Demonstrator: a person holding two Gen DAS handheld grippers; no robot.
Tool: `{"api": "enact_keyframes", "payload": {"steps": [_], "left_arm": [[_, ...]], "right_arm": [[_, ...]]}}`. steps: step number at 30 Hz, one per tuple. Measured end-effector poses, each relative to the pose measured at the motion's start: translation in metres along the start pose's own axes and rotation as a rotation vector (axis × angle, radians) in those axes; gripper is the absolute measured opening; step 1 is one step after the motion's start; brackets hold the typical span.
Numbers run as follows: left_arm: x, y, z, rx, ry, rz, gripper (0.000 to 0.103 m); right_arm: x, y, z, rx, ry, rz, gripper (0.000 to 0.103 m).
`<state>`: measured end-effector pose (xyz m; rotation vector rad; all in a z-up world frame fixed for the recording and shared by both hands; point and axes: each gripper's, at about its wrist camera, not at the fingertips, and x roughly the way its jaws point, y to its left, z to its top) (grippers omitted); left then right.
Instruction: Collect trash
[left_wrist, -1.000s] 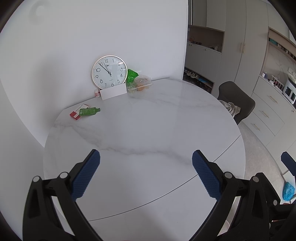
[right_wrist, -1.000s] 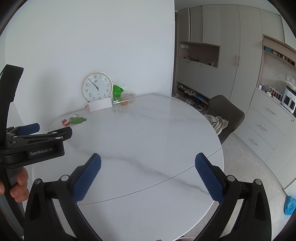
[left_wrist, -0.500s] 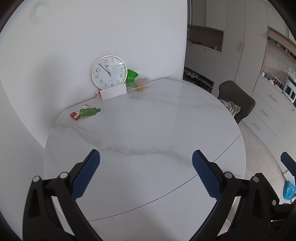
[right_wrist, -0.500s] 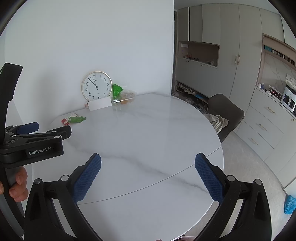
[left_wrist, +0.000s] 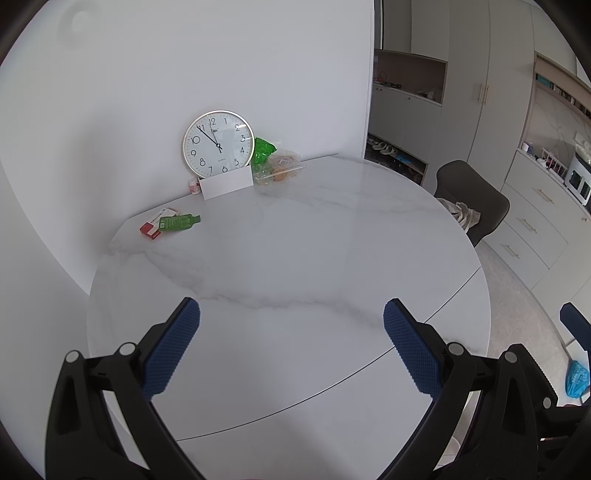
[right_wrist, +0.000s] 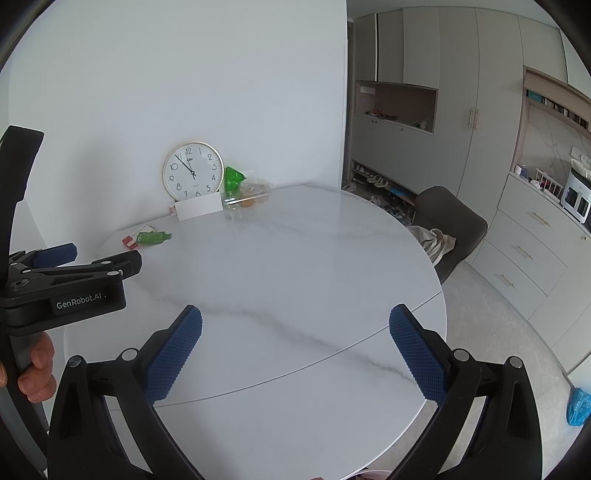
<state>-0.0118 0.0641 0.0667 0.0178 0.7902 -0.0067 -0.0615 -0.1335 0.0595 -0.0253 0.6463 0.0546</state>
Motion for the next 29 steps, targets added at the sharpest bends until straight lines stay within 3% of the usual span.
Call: {"api": "enact_keyframes", "payload": {"steps": [13,29], "left_arm": [[0.003,0.002,0.0,-0.02,-0.014,-0.019,0.095],[0.01,0.001,0.0,-0.024,0.024,-0.049,0.095]], "right_arm": [[0.0,-0.001,-0.005,-0.001,0.002,-0.002,0.101],[-0.002,-0.002,-0.009,-0.001,0.008,-0.002,0.101]]}}
